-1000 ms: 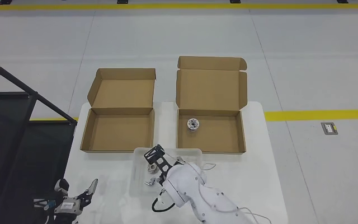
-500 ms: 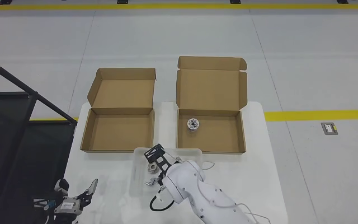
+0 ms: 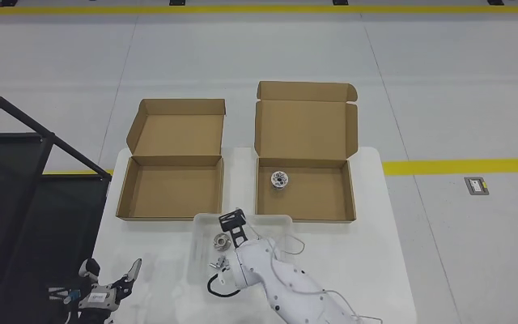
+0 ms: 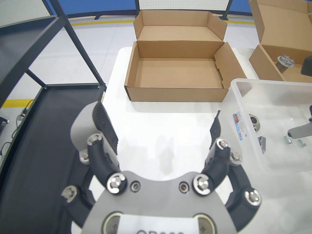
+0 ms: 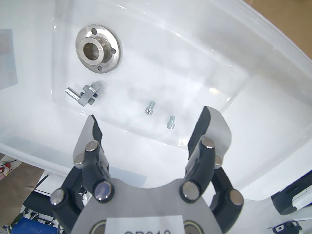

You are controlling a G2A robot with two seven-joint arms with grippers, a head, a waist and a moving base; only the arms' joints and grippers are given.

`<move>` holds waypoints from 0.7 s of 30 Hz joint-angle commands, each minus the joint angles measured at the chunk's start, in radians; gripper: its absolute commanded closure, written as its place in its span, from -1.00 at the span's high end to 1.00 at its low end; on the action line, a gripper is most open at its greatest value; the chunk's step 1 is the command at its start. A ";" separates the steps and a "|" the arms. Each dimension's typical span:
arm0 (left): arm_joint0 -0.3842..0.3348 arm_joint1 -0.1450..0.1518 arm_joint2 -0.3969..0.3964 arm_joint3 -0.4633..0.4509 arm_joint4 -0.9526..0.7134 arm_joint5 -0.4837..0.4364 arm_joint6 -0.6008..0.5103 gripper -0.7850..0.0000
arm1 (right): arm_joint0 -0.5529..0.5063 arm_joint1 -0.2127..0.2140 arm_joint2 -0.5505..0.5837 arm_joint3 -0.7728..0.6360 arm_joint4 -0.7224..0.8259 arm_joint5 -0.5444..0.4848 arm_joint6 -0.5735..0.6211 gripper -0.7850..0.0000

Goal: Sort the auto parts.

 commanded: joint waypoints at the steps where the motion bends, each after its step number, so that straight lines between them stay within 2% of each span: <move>1: 0.000 0.000 0.000 0.000 0.000 0.000 0.000 1.00 | -0.001 -0.007 0.001 0.010 0.005 0.017 -0.002 0.29; 7: 0.000 0.000 0.000 0.000 0.000 0.000 0.000 1.00 | 0.002 -0.024 0.008 0.058 -0.006 0.039 0.003 0.26; 9: 0.000 0.000 0.000 0.000 0.000 0.000 0.000 1.00 | 0.006 -0.030 0.012 0.075 0.004 0.034 -0.002 0.00; 21: 0.000 0.000 0.000 0.000 0.000 0.000 0.000 1.00 | 0.023 -0.058 0.052 0.200 0.067 0.006 -0.058 -0.05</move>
